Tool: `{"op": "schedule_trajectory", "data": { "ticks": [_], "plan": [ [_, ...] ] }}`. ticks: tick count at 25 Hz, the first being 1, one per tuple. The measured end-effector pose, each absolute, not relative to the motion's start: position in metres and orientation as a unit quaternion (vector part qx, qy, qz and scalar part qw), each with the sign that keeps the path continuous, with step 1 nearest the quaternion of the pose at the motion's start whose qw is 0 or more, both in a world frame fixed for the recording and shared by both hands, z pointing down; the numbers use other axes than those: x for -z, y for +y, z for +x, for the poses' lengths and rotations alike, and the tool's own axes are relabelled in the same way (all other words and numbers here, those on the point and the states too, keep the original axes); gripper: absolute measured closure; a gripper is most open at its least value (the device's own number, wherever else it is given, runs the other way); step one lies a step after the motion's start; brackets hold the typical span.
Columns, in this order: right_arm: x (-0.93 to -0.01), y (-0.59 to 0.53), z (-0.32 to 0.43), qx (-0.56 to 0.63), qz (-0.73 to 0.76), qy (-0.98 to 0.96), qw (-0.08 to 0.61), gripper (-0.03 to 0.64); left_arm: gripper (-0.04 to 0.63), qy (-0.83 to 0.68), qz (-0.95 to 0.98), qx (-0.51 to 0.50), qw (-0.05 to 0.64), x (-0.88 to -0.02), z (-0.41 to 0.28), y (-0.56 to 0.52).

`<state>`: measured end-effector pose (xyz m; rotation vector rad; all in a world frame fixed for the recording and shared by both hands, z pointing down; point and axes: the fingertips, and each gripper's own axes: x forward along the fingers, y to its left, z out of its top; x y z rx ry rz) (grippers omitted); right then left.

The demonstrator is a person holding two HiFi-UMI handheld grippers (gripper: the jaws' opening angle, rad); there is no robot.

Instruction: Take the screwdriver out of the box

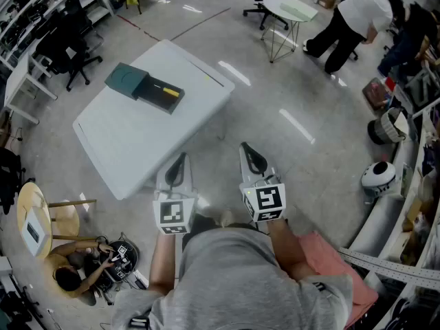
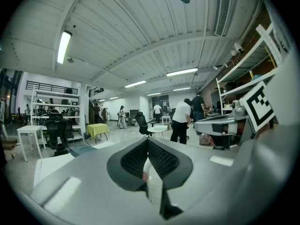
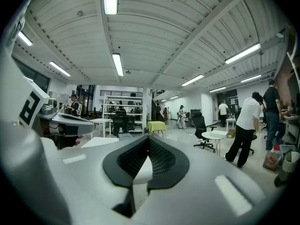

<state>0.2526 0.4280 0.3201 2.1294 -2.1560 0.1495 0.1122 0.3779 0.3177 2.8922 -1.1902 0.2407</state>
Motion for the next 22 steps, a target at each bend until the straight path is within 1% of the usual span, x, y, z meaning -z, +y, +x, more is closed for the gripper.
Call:
{"op": "schedule_trajectory", "data": {
  "ticks": [6, 11, 22],
  "plan": [
    [-0.32, 0.429, 0.258, -0.059, 0.692, -0.718, 0.045, 0.614, 0.583, -0.385, 0.92, -0.078, 0.003, -0.316, 0.118, 0.381],
    [-0.328, 0.415, 0.254, -0.064, 0.685, -0.724, 0.053, 0.614, 0.583, -0.389, 0.917, -0.084, 0.008, -0.324, 0.115, 0.369],
    [-0.345, 0.321, 0.257, -0.086, 0.674, -0.731, 0.063, 0.614, 0.583, -0.392, 0.914, -0.097, 0.027, -0.344, 0.121, 0.277]
  ]
}}
